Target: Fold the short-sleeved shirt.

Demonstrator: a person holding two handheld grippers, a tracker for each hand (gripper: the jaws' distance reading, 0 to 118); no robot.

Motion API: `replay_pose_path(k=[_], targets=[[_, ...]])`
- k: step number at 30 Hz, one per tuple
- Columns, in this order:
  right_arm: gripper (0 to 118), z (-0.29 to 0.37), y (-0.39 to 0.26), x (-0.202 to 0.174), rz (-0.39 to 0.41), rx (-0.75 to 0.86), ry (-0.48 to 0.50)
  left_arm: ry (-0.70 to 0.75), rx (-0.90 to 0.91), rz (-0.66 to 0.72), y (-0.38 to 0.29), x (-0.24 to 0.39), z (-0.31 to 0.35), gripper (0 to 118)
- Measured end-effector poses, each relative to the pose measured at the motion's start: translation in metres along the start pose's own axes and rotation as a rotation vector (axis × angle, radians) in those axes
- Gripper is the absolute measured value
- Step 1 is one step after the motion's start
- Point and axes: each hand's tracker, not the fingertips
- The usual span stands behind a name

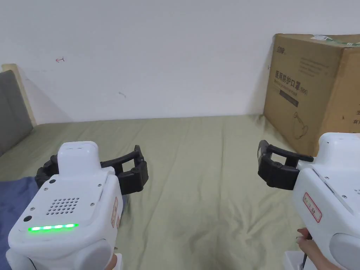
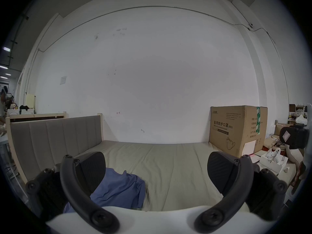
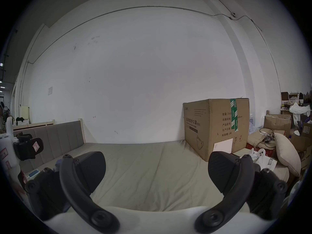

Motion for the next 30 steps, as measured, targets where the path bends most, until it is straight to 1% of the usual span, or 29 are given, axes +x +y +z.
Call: replay_pose_path(k=[6, 7, 8, 9, 10, 11, 12, 14, 15, 16, 17, 18, 19, 20, 21, 22, 23, 25, 26, 27, 28, 29, 30], targets=[[118, -0.003, 0.003, -0.002, 0.007, -0.012, 0.005, -0.011, 0.011, -0.025, 0.003, 0.002, 0.000, 118], [118, -0.004, 0.003, -0.002, -0.005, -0.009, 0.008, -0.008, 0.012, -0.034, 0.004, 0.003, 0.000, 118], [118, -0.005, 0.002, 0.000, -0.038, 0.003, 0.014, 0.003, 0.015, -0.060, 0.006, 0.005, -0.001, 118], [118, -0.006, 0.001, 0.003, -0.091, 0.007, 0.010, 0.021, 0.028, -0.122, 0.007, 0.009, -0.001, 118], [118, -0.009, -0.002, 0.011, -0.209, -0.009, -0.017, 0.063, 0.069, -0.261, 0.007, 0.018, -0.001, 118], [118, -0.013, -0.007, 0.023, -0.368, -0.040, -0.032, 0.103, 0.105, -0.411, 0.003, 0.028, -0.001, 118], [118, -0.019, -0.017, 0.041, -0.615, -0.095, -0.032, 0.186, 0.144, -0.651, -0.005, 0.043, -0.004, 118], [118, -0.028, -0.051, 0.077, -1.166, -0.203, 0.023, 0.277, 0.197, -1.107, -0.032, 0.063, -0.011, 118], [118, -0.032, -0.079, 0.090, -1.468, -0.246, 0.062, 0.314, 0.235, -1.356, -0.052, 0.067, -0.016, 118], [118, -0.031, -0.106, 0.096, -1.707, -0.315, 0.017, 0.352, 0.316, -1.629, -0.073, 0.068, -0.018, 118], [118, -0.027, -0.125, 0.097, -1.875, -0.345, -0.046, 0.364, 0.405, -1.793, -0.090, 0.066, -0.020, 118], [118, -0.023, -0.138, 0.096, -2.000, -0.350, -0.093, 0.306, 0.467, -1.865, -0.087, 0.070, -0.018, 118], [118, -0.021, -0.142, 0.097, -2.009, -0.342, -0.121, 0.224, 0.426, -1.686, -0.080, 0.063, -0.016, 118], [118, -0.022, -0.139, 0.098, -1.910, -0.317, -0.097, 0.166, 0.355, -1.520, -0.069, 0.070, -0.006, 118], [118, -0.024, -0.130, 0.100, -1.783, -0.290, -0.077, 0.152, 0.278, -1.366, -0.056, 0.071, -0.007, 118], [118, -0.026, -0.117, 0.103, -1.657, -0.264, -0.059, 0.154, 0.224, -1.242, -0.043, 0.070, -0.010, 118], [118, -0.027, -0.102, 0.104, -1.554, -0.230, -0.044, 0.153, 0.181, -1.122, -0.030, 0.067, -0.013, 118], [118, -0.031, -0.064, 0.100, -1.344, -0.145, 0.004, 0.109, 0.105, -0.812, -0.002, 0.051, -0.023, 118], [118, -0.032, -0.048, 0.097, -1.232, -0.103, 0.022, 0.064, 0.076, -0.665, 0.009, 0.042, -0.025, 118], [118, -0.030, -0.029, 0.092, -1.065, -0.058, 0.034, 0.010, 0.047, -0.482, 0.019, 0.032, -0.028, 118], [118, -0.028, -0.011, 0.083, -0.873, -0.011, 0.032, 0.000, 0.031, -0.343, 0.022, 0.025, -0.031, 118], [118, -0.020, 0.003, 0.060, -0.655, 0.039, 0.013, -0.017, 0.011, -0.233, 0.026, 0.016, -0.035, 118], [118, -0.015, 0.015, 0.041, -0.388, 0.080, -0.027, -0.023, -0.017, -0.122, 0.029, 0.007, -0.038, 118]])
